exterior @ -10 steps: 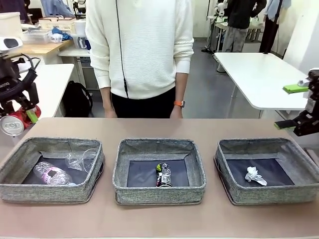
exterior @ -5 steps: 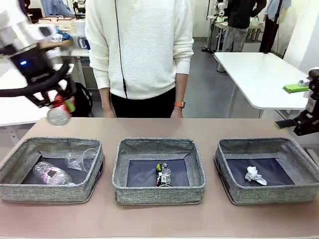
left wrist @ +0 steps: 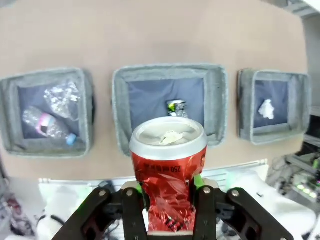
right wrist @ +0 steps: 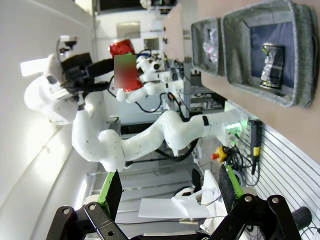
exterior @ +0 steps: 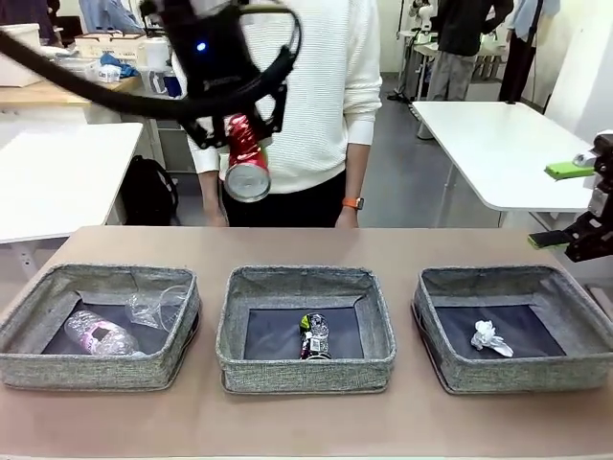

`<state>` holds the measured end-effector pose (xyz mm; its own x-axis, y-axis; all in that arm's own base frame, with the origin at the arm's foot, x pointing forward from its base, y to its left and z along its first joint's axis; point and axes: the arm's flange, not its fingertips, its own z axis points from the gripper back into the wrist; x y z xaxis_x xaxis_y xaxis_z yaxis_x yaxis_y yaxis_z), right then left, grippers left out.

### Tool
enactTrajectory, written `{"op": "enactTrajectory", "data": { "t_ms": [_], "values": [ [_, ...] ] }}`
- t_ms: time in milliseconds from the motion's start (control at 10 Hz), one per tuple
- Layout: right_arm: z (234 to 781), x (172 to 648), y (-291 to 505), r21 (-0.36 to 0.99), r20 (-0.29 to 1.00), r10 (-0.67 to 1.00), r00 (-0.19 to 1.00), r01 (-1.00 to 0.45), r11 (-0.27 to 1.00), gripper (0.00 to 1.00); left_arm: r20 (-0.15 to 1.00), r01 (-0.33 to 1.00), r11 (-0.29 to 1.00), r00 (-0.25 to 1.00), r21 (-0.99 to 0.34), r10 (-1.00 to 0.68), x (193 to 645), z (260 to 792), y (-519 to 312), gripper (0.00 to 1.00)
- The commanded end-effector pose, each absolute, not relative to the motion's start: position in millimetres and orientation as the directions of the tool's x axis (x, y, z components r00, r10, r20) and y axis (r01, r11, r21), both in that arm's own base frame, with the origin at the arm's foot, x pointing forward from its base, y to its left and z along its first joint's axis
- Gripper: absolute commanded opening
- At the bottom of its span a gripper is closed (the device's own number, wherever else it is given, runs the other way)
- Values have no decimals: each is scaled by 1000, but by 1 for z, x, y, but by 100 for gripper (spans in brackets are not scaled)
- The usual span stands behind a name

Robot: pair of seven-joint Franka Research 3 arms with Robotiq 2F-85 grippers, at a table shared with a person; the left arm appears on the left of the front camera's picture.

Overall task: Sort the waste into the appropriate baskets.
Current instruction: Pick up the waste item pointed out by the person.

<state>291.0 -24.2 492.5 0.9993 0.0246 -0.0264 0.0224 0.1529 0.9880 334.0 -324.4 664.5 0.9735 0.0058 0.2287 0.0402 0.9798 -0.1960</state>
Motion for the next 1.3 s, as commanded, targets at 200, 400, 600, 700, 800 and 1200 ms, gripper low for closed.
{"op": "enactTrajectory", "data": {
  "t_ms": [200, 400, 600, 700, 800, 1200],
  "values": [
    [498, 291, -23, 990, -42, 22, 999, 38, 137, 100, 233, 121, 978, 969, -169, -80, 343, 722, -368, 30],
    [498, 291, -23, 990, -42, 22, 999, 38, 137, 100, 257, 147, 971, 962, -188, -96, 341, 743, -375, 30],
    [498, 291, -23, 990, -42, 22, 999, 38, 137, 100, 269, 154, 967, 958, -202, -97, 341, 745, -378, 30],
    [498, 291, -23, 990, -42, 22, 999, 38, 137, 100, 256, 160, 966, 961, -202, -106, 344, 745, -376, 30],
    [498, 291, -23, 990, -42, 22, 999, 38, 137, 100, 255, 181, 961, 959, -211, -124, 338, 745, -376, 30],
    [498, 291, -23, 990, -42, 22, 999, 38, 137, 100, 255, 181, 961, 959, -211, -124, 338, 745, -376, 30]
  ]
}}
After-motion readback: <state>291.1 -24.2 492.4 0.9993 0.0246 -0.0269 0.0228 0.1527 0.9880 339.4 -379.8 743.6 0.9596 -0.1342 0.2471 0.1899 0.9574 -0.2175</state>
